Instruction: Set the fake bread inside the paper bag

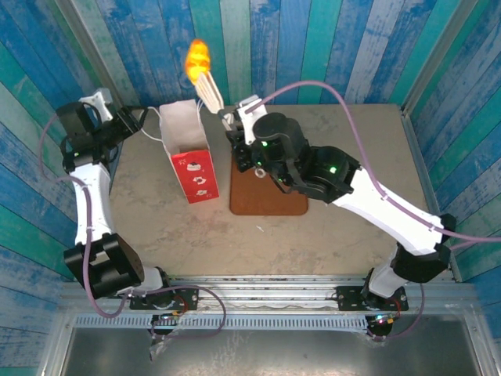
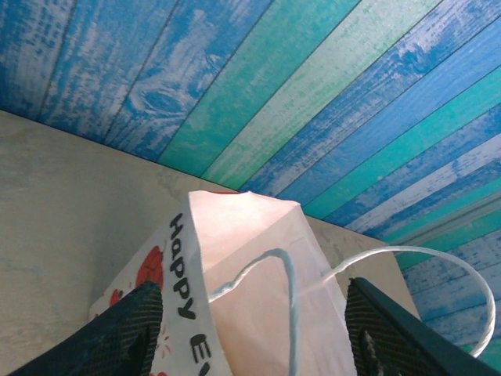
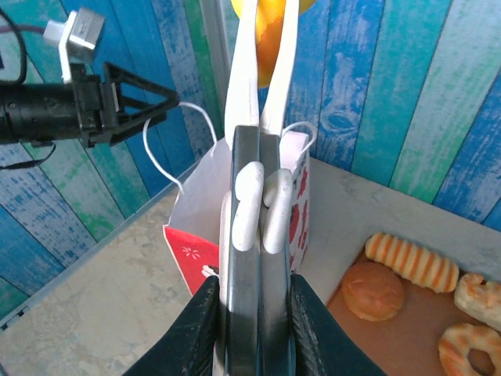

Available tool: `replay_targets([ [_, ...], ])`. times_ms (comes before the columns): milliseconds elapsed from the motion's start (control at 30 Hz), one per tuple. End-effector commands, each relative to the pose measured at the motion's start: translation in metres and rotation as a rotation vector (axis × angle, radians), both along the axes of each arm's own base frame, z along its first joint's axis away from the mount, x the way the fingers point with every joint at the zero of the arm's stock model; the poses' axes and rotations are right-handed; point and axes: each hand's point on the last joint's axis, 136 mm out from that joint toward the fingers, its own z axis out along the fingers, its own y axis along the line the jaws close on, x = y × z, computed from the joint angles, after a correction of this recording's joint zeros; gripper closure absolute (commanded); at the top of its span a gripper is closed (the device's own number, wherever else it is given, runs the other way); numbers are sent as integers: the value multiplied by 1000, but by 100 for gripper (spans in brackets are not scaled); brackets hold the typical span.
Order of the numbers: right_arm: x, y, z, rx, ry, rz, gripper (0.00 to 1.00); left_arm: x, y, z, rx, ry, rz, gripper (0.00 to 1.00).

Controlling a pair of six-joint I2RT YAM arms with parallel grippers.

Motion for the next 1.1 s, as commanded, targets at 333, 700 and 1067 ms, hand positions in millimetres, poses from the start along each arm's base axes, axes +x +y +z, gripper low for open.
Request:
replay_targets([
  [333, 5, 59, -37, -45, 92, 78, 99, 18, 3, 5, 42, -32, 20, 77],
  [700, 19, 71, -86, -131, 195, 40, 99, 11, 11, 10, 92, -42, 84, 100],
  [1067, 37, 66, -117, -159, 287, 14, 97, 10, 14, 5, 115, -24, 97, 100],
])
